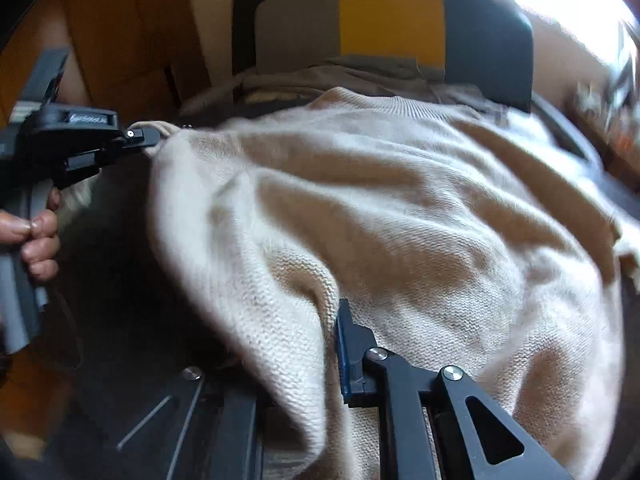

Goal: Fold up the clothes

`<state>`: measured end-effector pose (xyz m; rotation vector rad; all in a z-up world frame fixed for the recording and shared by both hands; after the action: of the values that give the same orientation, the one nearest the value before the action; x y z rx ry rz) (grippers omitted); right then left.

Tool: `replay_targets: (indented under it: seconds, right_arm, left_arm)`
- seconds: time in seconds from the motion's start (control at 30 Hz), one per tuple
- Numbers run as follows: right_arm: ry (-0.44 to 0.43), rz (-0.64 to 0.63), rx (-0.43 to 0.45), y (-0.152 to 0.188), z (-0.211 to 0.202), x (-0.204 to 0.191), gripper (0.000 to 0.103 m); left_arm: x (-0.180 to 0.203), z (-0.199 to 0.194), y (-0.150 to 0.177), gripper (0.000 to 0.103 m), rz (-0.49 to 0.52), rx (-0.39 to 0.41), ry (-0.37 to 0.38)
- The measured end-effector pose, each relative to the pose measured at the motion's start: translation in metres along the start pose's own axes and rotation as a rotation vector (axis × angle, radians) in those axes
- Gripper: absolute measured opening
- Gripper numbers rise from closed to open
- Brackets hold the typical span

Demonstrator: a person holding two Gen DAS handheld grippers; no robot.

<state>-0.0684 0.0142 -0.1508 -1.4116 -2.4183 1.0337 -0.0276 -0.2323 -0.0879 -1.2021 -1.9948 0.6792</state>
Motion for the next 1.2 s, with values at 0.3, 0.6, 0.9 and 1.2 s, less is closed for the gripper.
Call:
replay_targets:
  seconds: [0.3,0.6,0.9,1.2]
  right_arm:
    - [-0.079,0.495,0.067,0.009,-0.016,0.110,0.013]
    - [-0.169,0.568,0.156,0.028,-0.012,0.141,0.010]
    - [-0.225,0.554,0.176,0.031,-0.012,0.137,0.011]
    - [-0.258,0.546,0.188,0.040,-0.019,0.133,0.012]
  left_arm:
    - [0.191,0.016,-0.067,0.006,0.571,-0.081,0.246]
    - [0.108,0.059,-0.020,0.017,0.223,-0.268,0.258]
    - [0.077,0.045,0.070,0.038,-0.124,-0.325,0.396]
    - [0.116,0.019,0.084,0.061,-0.005,-0.231,0.334]
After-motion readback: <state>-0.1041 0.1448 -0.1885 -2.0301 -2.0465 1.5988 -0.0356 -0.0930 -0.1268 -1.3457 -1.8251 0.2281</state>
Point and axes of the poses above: each gripper's, at about its wrist camera, not at the fingertips, and z roughly the way its jaws point, x to its right, y to its underside, the point moved 2 cm from there along z, roughly the way its jaws point, and after that the axes turned 4 degrees about z, right-handed, at the moved point
